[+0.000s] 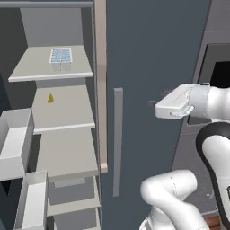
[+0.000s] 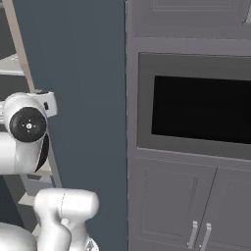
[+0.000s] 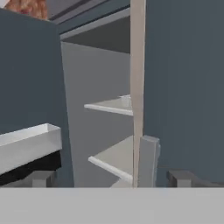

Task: Open the freezer door, pick up the ice cube tray from the freezer, and place it on the dining counter.

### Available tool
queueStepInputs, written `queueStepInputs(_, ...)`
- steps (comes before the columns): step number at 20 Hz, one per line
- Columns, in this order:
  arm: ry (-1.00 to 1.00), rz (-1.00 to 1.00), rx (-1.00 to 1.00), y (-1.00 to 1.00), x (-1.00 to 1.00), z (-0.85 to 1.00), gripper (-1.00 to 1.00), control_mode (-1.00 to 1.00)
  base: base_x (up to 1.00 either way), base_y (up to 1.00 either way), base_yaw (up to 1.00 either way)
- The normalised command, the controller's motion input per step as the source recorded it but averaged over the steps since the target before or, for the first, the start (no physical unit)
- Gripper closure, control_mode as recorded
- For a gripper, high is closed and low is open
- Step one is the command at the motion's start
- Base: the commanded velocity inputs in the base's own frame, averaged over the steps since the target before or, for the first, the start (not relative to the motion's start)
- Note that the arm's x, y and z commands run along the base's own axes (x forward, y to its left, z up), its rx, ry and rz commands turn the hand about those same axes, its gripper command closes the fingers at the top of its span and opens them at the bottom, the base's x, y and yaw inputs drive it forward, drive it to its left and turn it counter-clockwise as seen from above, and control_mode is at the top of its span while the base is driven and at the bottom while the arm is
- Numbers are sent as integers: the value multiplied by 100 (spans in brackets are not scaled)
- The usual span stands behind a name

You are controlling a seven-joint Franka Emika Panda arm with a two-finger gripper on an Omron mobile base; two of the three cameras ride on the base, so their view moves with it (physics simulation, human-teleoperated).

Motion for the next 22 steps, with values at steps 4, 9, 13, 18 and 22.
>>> queueStepInputs(4, 18, -45, -11, -56, -9, 0, -100, -100, 0, 0, 0)
queueStepInputs(9, 16, -48, -11, -41, -5, 0, -100, -100, 0, 0, 0)
queueStepInputs(13, 9, -43, -12, -38, -7, -3, -100, -100, 0, 0, 0)
queueStepInputs(18, 7, -33, -8, -36, -23, -4, -100, -100, 0, 0, 0)
queueStepInputs(22, 5, -14, -1, -62, -45, -10, -100, -100, 0, 0, 0)
